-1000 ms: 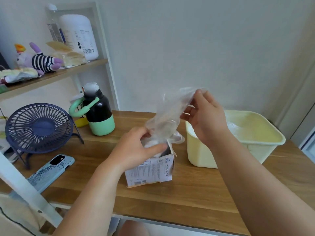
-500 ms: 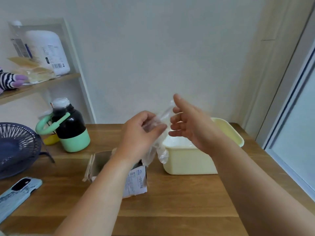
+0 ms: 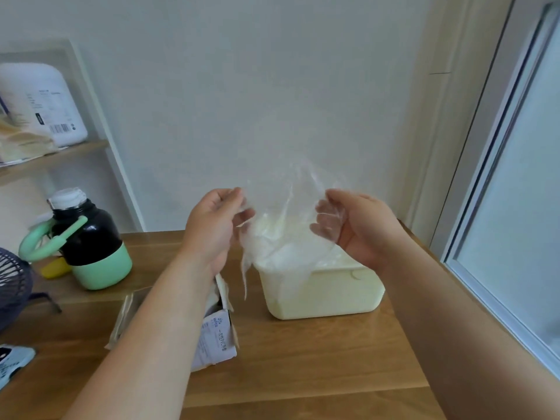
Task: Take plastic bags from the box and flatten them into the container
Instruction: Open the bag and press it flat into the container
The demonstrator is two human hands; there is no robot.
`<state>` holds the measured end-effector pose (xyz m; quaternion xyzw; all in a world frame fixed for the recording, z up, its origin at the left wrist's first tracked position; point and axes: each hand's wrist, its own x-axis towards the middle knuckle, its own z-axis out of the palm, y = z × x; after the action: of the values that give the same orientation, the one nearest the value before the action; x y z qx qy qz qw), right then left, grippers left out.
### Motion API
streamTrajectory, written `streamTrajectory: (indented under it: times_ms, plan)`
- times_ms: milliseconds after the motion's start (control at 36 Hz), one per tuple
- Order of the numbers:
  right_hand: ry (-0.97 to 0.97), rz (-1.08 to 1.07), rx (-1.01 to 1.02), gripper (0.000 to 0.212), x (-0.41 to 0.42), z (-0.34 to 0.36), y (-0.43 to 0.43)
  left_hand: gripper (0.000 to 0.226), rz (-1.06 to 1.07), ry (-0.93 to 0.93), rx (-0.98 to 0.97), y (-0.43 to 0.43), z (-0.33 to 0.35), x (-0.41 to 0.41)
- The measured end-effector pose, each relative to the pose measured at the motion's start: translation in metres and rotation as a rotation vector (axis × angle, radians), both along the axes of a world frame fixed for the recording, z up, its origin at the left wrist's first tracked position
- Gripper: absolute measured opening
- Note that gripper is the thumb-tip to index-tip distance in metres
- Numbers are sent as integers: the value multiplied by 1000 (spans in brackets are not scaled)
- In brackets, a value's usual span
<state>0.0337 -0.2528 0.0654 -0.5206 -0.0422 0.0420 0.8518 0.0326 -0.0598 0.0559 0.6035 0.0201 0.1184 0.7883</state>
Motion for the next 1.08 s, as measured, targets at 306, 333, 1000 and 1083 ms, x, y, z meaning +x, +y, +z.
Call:
streamTrajectory:
  times_ms: [306,333,1000,1083]
  plan:
    - [150,-123,-14,5,17,-15,-24,52,-69,105,81,-14,-23,26]
    - [151,-101,-24,4,18,-16,-24,52,-71,105,96,-18,-26,27]
    - [274,-425,-358,25,42,-45,-50,51,135,-387,1214,-49,-20,32]
    - [203,-399,-906,40,43,-41,-55,50,-274,-89,1592,-54,-24,37]
